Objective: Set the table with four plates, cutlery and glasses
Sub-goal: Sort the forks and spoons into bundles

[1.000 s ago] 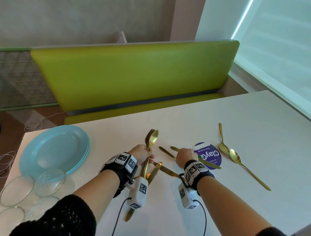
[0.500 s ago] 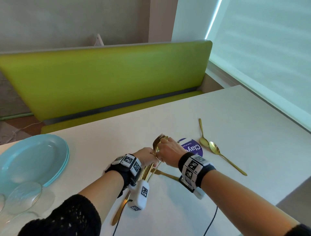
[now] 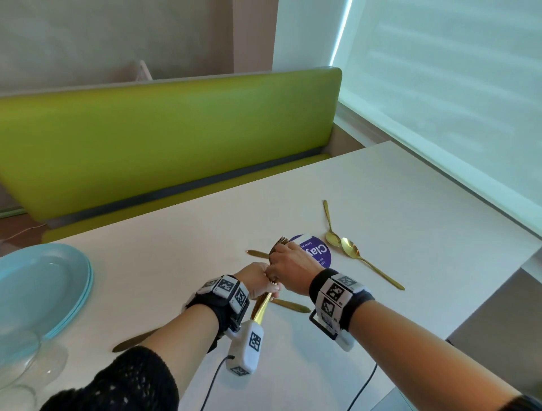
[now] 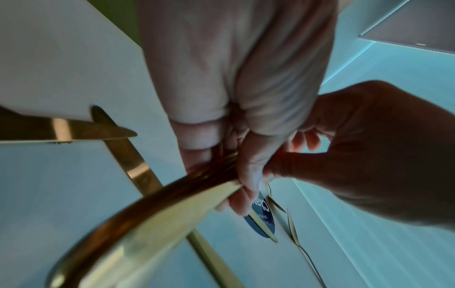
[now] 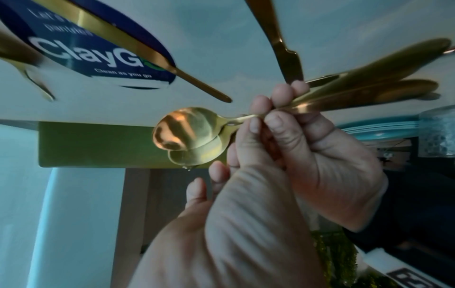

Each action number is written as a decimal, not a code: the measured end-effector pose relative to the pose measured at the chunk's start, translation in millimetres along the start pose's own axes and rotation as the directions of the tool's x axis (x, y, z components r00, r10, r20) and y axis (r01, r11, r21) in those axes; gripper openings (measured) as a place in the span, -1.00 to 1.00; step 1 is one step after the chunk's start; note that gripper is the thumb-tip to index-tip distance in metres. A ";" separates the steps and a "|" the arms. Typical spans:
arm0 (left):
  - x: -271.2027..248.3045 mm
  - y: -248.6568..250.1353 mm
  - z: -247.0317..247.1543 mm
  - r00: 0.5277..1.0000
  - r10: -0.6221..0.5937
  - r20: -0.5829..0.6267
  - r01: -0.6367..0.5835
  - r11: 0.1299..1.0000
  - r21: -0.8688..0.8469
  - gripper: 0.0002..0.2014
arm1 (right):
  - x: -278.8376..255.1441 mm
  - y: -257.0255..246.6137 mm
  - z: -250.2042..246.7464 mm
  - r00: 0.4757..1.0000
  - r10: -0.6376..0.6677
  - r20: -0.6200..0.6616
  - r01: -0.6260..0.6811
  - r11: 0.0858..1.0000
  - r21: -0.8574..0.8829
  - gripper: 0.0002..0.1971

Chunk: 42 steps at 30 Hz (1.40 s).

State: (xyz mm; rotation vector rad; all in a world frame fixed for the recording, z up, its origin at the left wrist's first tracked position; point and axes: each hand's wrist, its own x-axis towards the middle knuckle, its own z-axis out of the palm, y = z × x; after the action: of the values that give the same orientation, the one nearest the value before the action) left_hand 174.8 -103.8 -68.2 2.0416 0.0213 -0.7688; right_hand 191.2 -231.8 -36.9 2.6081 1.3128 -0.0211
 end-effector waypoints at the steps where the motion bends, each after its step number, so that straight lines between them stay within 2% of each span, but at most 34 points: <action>1: 1.1 0.2 1.9 1.000 0.005 0.002 -0.005 1.000 -0.012 -0.86 | -2.4 2.5 3.6 1.000 0.023 -0.022 -0.022 0.999 0.047 -0.81; 3: 4.0 1.1 5.9 1.000 0.010 -0.016 -0.010 1.000 -0.021 -0.84 | -7.1 9.8 10.4 0.992 0.101 -0.071 -0.089 0.983 0.158 -0.77; 5: 8.0 1.5 9.7 0.999 0.007 -0.052 -0.010 0.998 -0.063 -0.82 | -15.7 21.6 15.3 0.974 0.213 -0.080 -0.181 0.937 0.298 -0.91; 6: 10.6 0.7 11.4 0.998 -0.003 -0.068 -0.003 0.995 -0.098 -0.81 | -20.9 28.8 18.0 0.955 0.289 -0.060 -0.250 0.901 0.355 -0.97; 8: 13.7 -0.4 13.2 0.996 -0.037 -0.085 0.020 0.982 -0.189 -0.79 | -32.3 43.3 22.7 0.899 0.438 0.010 -0.409 0.831 0.377 -0.87; 9: 16.1 -1.7 13.4 0.995 -0.049 -0.092 0.026 0.972 -0.235 -0.79 | -38.2 51.6 26.9 0.855 0.517 0.044 -0.494 0.786 0.372 -0.84; 11: 20.5 -3.4 13.1 0.992 -0.075 -0.102 0.039 0.950 -0.310 -0.80 | -49.8 70.2 38.6 0.727 0.672 0.137 -0.669 0.651 0.357 -0.77; 13: 25.5 -3.6 12.6 0.987 -0.112 -0.118 0.059 0.924 -0.378 -0.85 | -62.8 88.4 53.3 0.561 0.787 0.258 -0.817 0.476 0.326 -0.66; 15: 30.8 -2.7 11.9 0.980 -0.149 -0.135 0.077 0.898 -0.433 -0.86 | -74.2 100.9 64.7 0.400 0.837 0.373 -0.909 0.308 0.282 -0.61; 16: 33.9 -2.2 11.9 0.976 -0.165 -0.144 0.085 0.890 -0.447 -0.85 | -78.2 104.5 69.6 0.342 0.844 0.413 -0.933 0.251 0.260 -0.62; 18: 39.2 -0.4 11.5 0.972 -0.182 -0.149 0.091 0.874 -0.478 -0.84 | -81.5 107.4 79.7 0.278 0.844 0.459 -0.956 0.196 0.219 -0.63; 25: 55.0 4.1 13.7 0.957 -0.251 -0.146 0.142 0.843 -0.518 -0.87 | -81.1 109.3 96.1 0.232 0.858 0.458 -0.970 0.170 0.174 -0.66; 29: 61.0 4.8 16.5 0.948 -0.289 -0.136 0.160 0.797 -0.582 -0.91 | -84.7 113.3 99.6 0.158 0.853 0.497 -0.979 0.069 0.193 -0.73; 34: 62.8 7.4 15.9 0.947 -0.288 -0.144 0.158 0.805 -0.572 -0.93 | -86.4 122.2 93.8 0.125 0.835 0.535 -0.937 -0.077 0.340 -0.80; 36: 63.2 8.9 13.8 0.946 -0.287 -0.149 0.153 0.804 -0.575 -0.94 | -78.6 123.8 85.6 0.156 0.841 0.518 -0.880 -0.120 0.459 -0.82; 38: 63.9 9.1 12.4 0.948 -0.283 -0.144 0.144 0.787 -0.600 -0.88 | -66.0 117.6 74.6 0.234 0.826 0.512 -0.743 -0.188 0.643 -0.87; 40: 62.9 9.7 11.8 0.950 -0.275 -0.148 0.121 0.763 -0.636 -0.94 | -50.8 102.3 60.4 0.348 0.745 0.569 -0.571 -0.314 0.759 -0.96; 42: 59.8 9.8 11.3 0.949 -0.265 -0.169 0.085 0.735 -0.673 -0.96 | -35.8 86.1 51.4 0.485 0.603 0.633 -0.442 -0.456 0.773 -0.96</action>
State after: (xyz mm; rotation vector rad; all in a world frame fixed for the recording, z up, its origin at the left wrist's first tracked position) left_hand 220.0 -134.6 -96.5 1.4381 0.5723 -0.4989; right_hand 242.5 -320.2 -66.7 4.0743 -1.1469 -1.0876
